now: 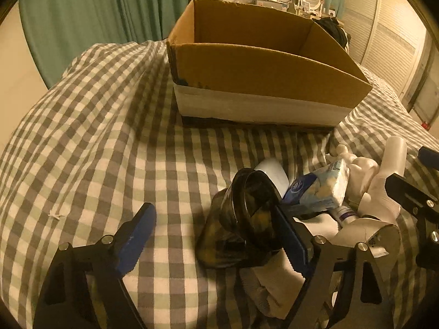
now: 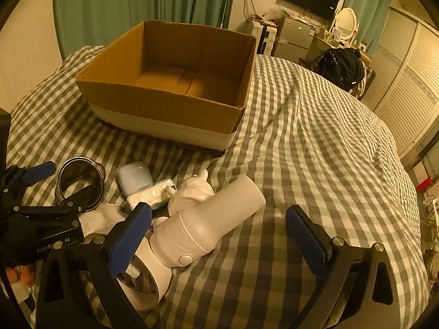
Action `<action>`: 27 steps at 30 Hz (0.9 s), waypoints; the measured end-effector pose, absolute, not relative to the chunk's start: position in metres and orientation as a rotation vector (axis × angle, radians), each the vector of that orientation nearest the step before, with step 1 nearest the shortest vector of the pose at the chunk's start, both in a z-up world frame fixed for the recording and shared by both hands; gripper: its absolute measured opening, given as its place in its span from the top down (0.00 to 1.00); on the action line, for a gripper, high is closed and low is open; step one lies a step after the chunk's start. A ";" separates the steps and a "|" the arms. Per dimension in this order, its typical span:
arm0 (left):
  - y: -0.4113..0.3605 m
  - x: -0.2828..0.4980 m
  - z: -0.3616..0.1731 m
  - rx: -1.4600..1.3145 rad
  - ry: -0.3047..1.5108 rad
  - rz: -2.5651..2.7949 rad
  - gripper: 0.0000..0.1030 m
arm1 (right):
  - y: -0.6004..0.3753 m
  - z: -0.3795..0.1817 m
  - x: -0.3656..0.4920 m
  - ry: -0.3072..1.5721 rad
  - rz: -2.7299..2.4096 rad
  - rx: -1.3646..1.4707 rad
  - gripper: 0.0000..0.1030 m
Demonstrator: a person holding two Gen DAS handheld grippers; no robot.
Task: Organize objects
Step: 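Grasp the black round object with the left tool while the right tool grasps the white bottle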
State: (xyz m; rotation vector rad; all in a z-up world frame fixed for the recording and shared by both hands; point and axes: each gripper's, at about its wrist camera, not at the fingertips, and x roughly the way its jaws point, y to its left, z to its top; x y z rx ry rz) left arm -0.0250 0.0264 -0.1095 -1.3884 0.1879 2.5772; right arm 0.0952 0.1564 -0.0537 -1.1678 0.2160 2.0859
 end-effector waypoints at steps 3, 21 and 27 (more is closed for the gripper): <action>0.028 -0.027 -0.112 -1.400 0.165 2.523 0.38 | 0.156 -0.057 0.094 0.216 2.074 -1.180 0.04; 0.014 -0.015 -0.090 -1.295 0.168 2.547 0.88 | 0.161 -0.078 0.070 0.164 1.992 -1.303 0.05; 0.010 -0.007 -0.074 -1.219 0.186 2.607 0.88 | 0.167 -0.083 0.064 0.248 1.999 -1.328 0.08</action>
